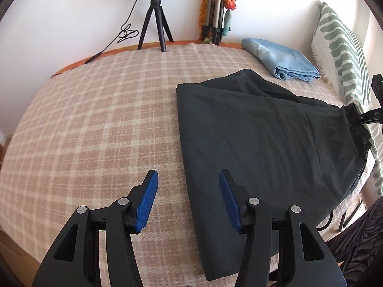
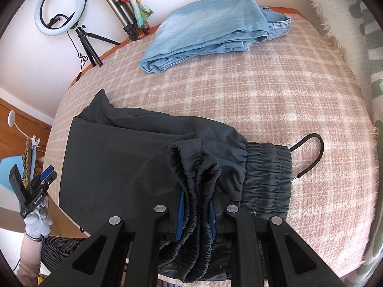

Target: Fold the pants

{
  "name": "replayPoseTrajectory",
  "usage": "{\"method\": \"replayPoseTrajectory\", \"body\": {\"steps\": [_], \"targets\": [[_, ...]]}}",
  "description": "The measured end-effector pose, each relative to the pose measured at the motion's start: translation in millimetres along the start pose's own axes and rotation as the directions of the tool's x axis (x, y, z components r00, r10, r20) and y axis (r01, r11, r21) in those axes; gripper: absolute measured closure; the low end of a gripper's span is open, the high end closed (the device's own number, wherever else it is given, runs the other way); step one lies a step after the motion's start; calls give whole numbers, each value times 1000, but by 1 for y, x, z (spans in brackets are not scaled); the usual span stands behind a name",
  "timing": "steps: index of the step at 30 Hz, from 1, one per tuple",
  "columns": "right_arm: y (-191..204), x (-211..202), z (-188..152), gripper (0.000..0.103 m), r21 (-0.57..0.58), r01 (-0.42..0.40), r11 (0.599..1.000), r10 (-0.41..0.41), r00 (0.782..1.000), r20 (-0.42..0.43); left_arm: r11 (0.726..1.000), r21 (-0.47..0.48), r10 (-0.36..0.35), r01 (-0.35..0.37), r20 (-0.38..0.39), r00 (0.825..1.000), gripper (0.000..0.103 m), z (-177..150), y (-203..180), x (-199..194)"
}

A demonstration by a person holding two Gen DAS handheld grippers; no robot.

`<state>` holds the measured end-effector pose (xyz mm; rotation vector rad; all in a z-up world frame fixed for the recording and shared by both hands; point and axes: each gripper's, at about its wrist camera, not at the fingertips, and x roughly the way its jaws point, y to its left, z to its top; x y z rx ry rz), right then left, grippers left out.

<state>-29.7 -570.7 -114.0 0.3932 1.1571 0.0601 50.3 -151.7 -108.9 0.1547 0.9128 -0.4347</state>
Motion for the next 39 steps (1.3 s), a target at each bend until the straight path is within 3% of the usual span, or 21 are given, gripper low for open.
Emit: {"method": "replayPoseTrajectory", "body": {"steps": [4, 6, 8, 12, 17, 20, 23, 29, 34, 38, 39], "targets": [[-1, 1, 0, 82, -2, -17, 1000, 17, 1000, 9, 1000, 30, -10, 11, -9, 1000, 51, -7, -9, 3], [-1, 0, -2, 68, 0, -23, 1000, 23, 1000, 7, 999, 54, -9, 10, -17, 1000, 51, -9, -14, 7], [-1, -3, -6, 61, 11, -36, 999, 36, 999, 15, 998, 65, -14, 16, -30, 999, 51, -11, -18, 11], [-2, -7, -18, 60, 9, -24, 1000, 24, 1000, 19, 996, 84, -17, 20, -38, 999, 51, -13, -23, 13], [5, 0, -26, 76, -46, 56, 997, -55, 998, 21, 996, 93, -5, 9, -50, 999, 51, -12, -24, 18], [1, 3, -24, 73, -48, 185, 982, -184, 983, 22, 996, 87, 9, -3, -70, 998, 51, -15, -21, 23], [3, -5, -23, 64, -51, 196, 979, -194, 980, 50, 996, 85, 11, -5, -72, 997, 51, -17, -19, 23], [26, -33, -26, 62, -76, 259, 963, -241, 951, 194, 999, 44, 23, -21, -58, 998, 51, -16, -16, 18], [57, -38, -29, 61, -116, 212, 970, -177, 950, 256, 999, 12, 31, -30, -45, 999, 51, -14, -14, 14], [83, -31, -28, 46, -158, 174, 972, -128, 956, 263, 999, 4, 40, -40, -28, 999, 51, -14, -15, 10], [90, -28, -28, 46, -170, 179, 969, -130, 956, 265, 999, -1, 39, -39, -24, 999, 51, -13, -15, 9]]}}
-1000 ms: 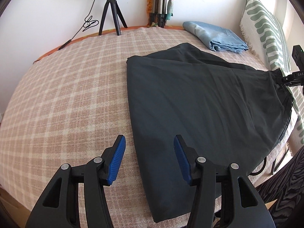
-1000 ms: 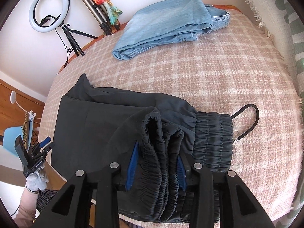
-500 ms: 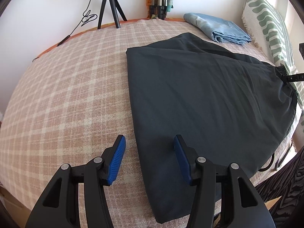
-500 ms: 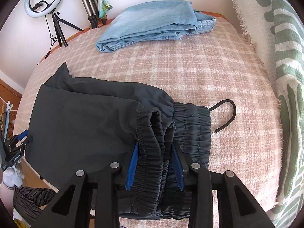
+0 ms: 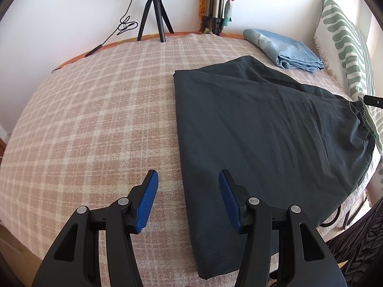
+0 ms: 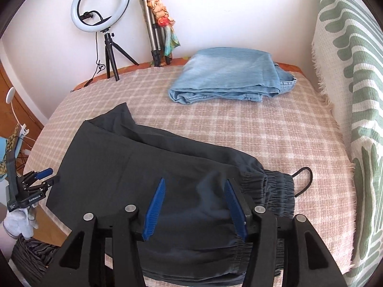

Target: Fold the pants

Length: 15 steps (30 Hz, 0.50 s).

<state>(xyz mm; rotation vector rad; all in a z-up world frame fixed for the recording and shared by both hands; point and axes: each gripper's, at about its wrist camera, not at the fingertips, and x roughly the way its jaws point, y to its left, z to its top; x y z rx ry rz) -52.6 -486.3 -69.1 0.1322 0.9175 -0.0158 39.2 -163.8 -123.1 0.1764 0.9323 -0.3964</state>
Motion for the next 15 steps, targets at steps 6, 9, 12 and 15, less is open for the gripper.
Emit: {"method": "replayPoseTrajectory", "body": {"steps": [6, 9, 12, 15], "targets": [[25, 23, 0, 43, -35, -3, 999, 2, 1000, -31, 1000, -17, -14, 14, 19, 1000, 51, 1, -2, -4], [30, 39, -3, 43, -31, -6, 999, 5, 998, -60, 999, -35, -32, 32, 8, 999, 51, -1, -2, -4], [33, 54, -5, 43, -31, 8, 999, -11, 997, -81, 996, -65, -56, 55, -16, 998, 51, -4, -1, -3], [32, 65, -7, 43, -9, 2, 1000, -2, 995, -96, 992, -107, -74, 70, -34, 997, 51, -8, 4, -2]]}}
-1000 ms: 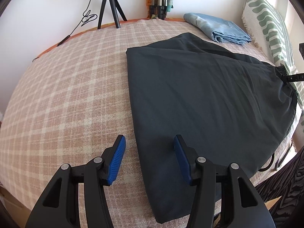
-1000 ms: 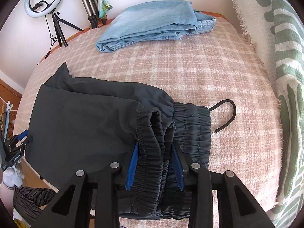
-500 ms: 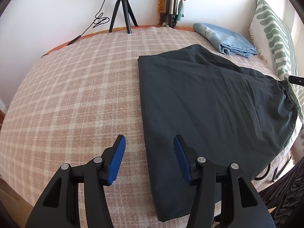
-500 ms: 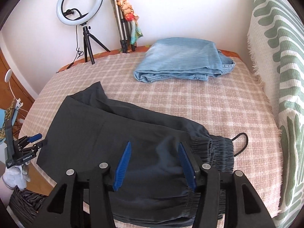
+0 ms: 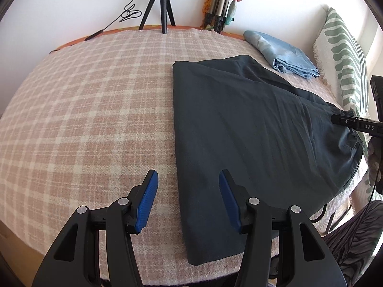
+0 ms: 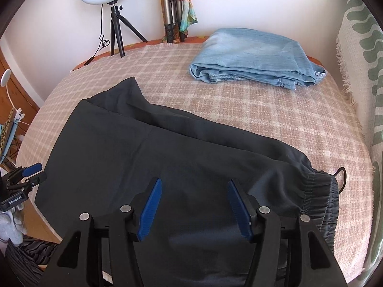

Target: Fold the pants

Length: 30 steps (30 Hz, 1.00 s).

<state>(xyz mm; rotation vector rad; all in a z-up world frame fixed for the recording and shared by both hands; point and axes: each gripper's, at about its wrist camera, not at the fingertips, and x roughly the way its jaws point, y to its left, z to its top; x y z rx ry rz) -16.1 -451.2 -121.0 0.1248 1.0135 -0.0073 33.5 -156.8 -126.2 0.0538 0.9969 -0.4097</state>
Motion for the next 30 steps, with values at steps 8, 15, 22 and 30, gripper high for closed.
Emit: {"method": "replayPoseTrajectory", "body": {"steps": [8, 15, 22, 30], "targets": [[-2, 20, -4, 43, 17, 9, 1000, -8, 999, -41, 999, -38, -27, 25, -39, 999, 51, -8, 6, 4], [10, 9, 4, 43, 43, -40, 998, 41, 999, -21, 994, -87, -68, 65, -31, 997, 51, -9, 8, 4], [83, -4, 47, 42, -49, -176, 983, 176, 984, -7, 982, -138, -133, 129, -20, 991, 52, -8, 14, 4], [187, 24, 91, 41, -178, -249, 952, 240, 968, -74, 973, -161, -171, 166, -17, 985, 80, -5, 12, 8]]}}
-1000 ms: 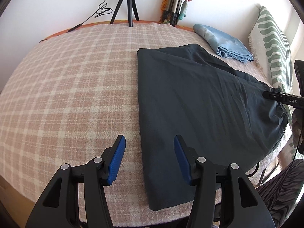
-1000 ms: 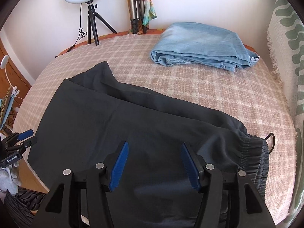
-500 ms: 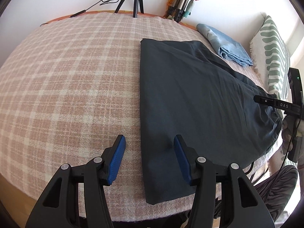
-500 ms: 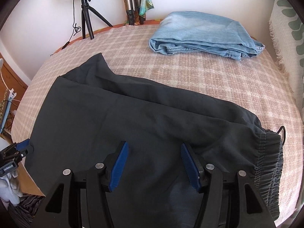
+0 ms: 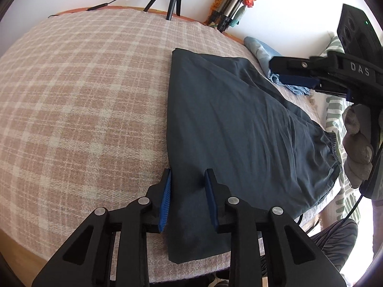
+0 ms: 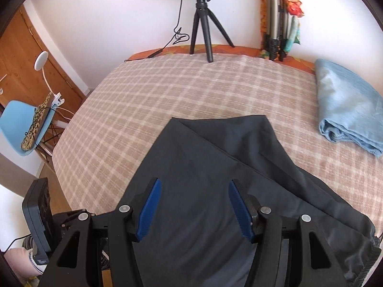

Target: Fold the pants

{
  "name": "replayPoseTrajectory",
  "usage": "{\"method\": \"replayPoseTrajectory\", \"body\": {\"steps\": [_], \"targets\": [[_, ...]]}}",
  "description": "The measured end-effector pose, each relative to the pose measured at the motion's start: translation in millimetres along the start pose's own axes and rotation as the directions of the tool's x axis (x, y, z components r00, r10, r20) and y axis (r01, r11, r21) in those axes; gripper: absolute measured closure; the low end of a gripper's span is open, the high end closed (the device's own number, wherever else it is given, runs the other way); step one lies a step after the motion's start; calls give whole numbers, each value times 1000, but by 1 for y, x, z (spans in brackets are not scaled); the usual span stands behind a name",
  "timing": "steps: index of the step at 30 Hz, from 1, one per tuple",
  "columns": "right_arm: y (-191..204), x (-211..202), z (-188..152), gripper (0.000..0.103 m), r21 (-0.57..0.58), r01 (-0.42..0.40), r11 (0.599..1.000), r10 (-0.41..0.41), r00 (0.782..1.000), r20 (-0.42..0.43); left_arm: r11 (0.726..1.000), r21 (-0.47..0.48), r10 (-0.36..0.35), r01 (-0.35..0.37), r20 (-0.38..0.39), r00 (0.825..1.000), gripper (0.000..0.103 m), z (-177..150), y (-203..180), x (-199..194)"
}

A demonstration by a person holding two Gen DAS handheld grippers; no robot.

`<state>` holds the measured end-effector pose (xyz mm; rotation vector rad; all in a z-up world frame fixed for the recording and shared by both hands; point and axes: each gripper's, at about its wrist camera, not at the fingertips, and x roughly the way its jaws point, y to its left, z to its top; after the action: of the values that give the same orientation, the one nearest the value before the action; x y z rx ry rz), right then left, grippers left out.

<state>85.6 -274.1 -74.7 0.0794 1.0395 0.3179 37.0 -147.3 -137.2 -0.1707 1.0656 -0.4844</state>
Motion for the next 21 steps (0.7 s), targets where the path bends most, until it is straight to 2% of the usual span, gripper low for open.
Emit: {"method": "replayPoseTrajectory", "body": {"steps": [3, 7, 13, 21], "targets": [[20, 25, 15, 41, -22, -14, 1000, 14, 999, -45, 1000, 13, -4, 4, 11, 1000, 82, 0, -4, -2], [43, 59, 31, 41, -65, 8, 998, -15, 994, -112, 999, 33, -18, 18, 21, 1000, 83, 0, -10, -4], [55, 104, 45, 42, -66, 39, 997, -53, 976, -210, 996, 86, -11, 8, 34, 999, 83, -2, -22, -4], [62, 130, 58, 42, -108, 119, 987, -143, 956, -256, 996, 91, -25, 21, 36, 999, 83, 1, -28, -2]]}}
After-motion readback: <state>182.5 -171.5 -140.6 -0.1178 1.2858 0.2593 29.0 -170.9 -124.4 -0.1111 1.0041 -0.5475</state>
